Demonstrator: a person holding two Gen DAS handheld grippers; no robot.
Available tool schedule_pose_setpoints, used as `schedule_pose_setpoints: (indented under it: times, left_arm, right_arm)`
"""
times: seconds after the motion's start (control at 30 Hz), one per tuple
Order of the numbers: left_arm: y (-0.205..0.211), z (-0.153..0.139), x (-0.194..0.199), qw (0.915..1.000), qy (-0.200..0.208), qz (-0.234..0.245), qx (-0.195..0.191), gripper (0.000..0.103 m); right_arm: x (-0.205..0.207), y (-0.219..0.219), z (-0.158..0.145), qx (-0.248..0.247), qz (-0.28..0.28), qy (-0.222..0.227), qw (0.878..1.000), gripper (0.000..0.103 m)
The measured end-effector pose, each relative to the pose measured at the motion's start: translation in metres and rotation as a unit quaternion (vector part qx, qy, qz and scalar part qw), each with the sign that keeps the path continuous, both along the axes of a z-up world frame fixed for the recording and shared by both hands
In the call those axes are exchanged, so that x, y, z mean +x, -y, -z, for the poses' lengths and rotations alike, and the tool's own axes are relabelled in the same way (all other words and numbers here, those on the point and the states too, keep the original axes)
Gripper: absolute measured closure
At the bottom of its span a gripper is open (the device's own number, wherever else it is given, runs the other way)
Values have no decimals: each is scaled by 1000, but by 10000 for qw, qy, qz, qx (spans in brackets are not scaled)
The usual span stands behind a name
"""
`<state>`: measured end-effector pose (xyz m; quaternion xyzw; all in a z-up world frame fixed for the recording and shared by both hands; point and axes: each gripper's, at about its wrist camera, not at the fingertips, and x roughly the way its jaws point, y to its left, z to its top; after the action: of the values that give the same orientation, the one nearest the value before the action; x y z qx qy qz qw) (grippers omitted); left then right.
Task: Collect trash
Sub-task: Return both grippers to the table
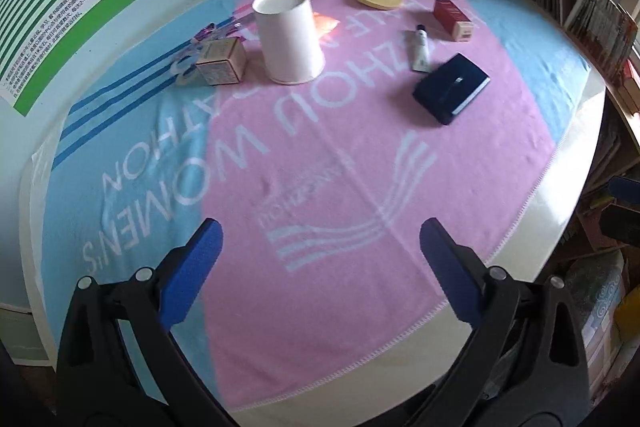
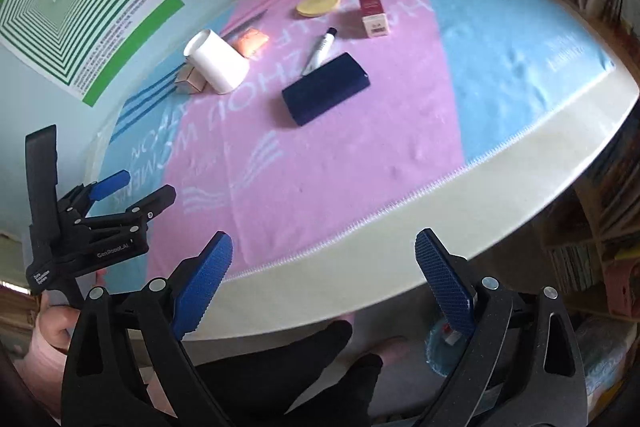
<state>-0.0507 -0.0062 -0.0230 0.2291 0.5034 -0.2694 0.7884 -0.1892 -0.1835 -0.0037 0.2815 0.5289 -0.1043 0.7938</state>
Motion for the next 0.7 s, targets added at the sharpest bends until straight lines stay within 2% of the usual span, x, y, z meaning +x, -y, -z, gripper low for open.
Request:
schedule_pose_setpoints:
  times: [0.33,0.7]
  left_arm:
    - [-34,-1,87,9988,-22,-482,3,6]
    - [-34,16,136,9971,-396,-633,-149,6]
  right_arm:
    - [91,-23,-3,-130,-583,26,9982,11]
    - [165,-30,5,-187,-883,54,9959,11]
